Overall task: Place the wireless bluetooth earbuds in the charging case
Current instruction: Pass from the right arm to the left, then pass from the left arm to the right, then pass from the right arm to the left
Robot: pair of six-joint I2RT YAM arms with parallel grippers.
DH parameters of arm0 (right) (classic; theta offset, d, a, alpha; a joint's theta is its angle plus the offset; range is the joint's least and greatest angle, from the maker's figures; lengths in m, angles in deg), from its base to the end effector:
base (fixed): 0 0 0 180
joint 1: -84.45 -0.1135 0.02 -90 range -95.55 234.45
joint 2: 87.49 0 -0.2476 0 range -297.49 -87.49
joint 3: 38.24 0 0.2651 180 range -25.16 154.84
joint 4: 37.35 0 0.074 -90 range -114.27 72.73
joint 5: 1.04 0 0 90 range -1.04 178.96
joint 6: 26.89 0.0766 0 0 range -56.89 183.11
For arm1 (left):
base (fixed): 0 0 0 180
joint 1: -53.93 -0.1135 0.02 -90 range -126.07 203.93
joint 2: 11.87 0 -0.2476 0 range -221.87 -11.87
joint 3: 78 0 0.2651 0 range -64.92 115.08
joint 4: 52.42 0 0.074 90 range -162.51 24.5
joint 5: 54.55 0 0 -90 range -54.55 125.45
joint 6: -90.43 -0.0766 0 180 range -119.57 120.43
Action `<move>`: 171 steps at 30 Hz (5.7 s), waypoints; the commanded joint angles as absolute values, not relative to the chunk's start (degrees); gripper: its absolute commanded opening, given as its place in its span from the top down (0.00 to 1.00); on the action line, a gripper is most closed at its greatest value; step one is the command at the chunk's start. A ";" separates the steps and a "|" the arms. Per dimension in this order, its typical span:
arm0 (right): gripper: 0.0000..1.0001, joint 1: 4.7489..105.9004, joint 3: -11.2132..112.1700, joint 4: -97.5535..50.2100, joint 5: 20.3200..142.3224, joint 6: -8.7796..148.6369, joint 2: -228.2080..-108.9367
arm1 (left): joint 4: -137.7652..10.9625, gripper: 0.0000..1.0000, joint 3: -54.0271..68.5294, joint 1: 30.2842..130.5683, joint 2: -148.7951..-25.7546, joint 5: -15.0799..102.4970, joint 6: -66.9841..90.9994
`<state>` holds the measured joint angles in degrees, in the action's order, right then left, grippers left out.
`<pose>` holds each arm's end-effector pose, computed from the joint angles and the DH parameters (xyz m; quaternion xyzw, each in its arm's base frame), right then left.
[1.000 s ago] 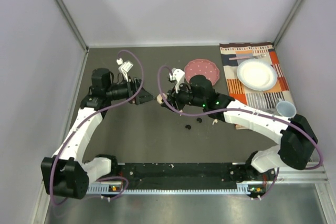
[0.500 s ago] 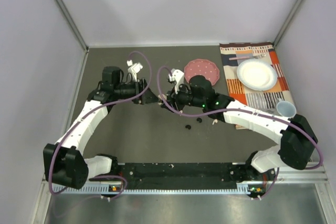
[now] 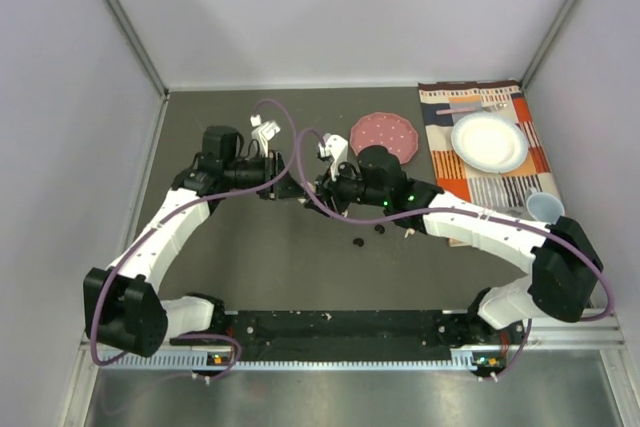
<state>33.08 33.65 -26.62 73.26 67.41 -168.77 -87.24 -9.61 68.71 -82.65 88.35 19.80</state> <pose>0.2227 0.3119 0.2642 -0.3960 0.7133 0.3639 0.4494 0.2736 -0.1354 0.2636 0.1657 0.8093 -0.4983 0.2633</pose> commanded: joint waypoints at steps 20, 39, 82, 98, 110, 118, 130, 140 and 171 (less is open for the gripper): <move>0.02 37.41 29.25 -28.15 84.13 89.80 -153.15 | -74.85 1.00 -12.09 68.69 -71.38 70.78 18.79; 0.02 48.68 13.36 -38.59 78.57 139.91 -143.67 | 24.25 1.00 -42.15 82.93 -82.93 67.09 28.70; 0.09 39.89 9.91 -61.44 81.58 156.72 -155.08 | 22.65 1.00 -48.92 89.96 -75.32 57.51 18.62; 0.35 39.28 9.91 -67.68 78.60 160.93 -158.24 | 20.98 1.00 -48.48 90.14 -76.56 56.45 17.48; 0.57 39.28 9.30 -71.55 77.89 161.82 -159.65 | 19.93 1.00 -47.60 90.31 -77.87 56.63 17.39; 0.72 39.28 11.40 -68.57 77.45 156.90 -158.42 | 13.34 0.90 -45.06 90.31 -77.09 58.38 17.92; 0.76 39.28 15.80 -50.56 81.32 143.45 -152.53 | 5.34 0.62 -42.95 90.31 -75.41 60.23 17.39; 0.79 39.28 14.49 -55.45 80.52 143.35 -153.32 | 3.49 0.59 -41.45 90.31 -77.17 62.60 18.71; 0.80 39.28 12.38 -59.60 78.85 146.79 -153.85 | 15.35 0.80 -45.49 90.93 -80.42 58.83 18.71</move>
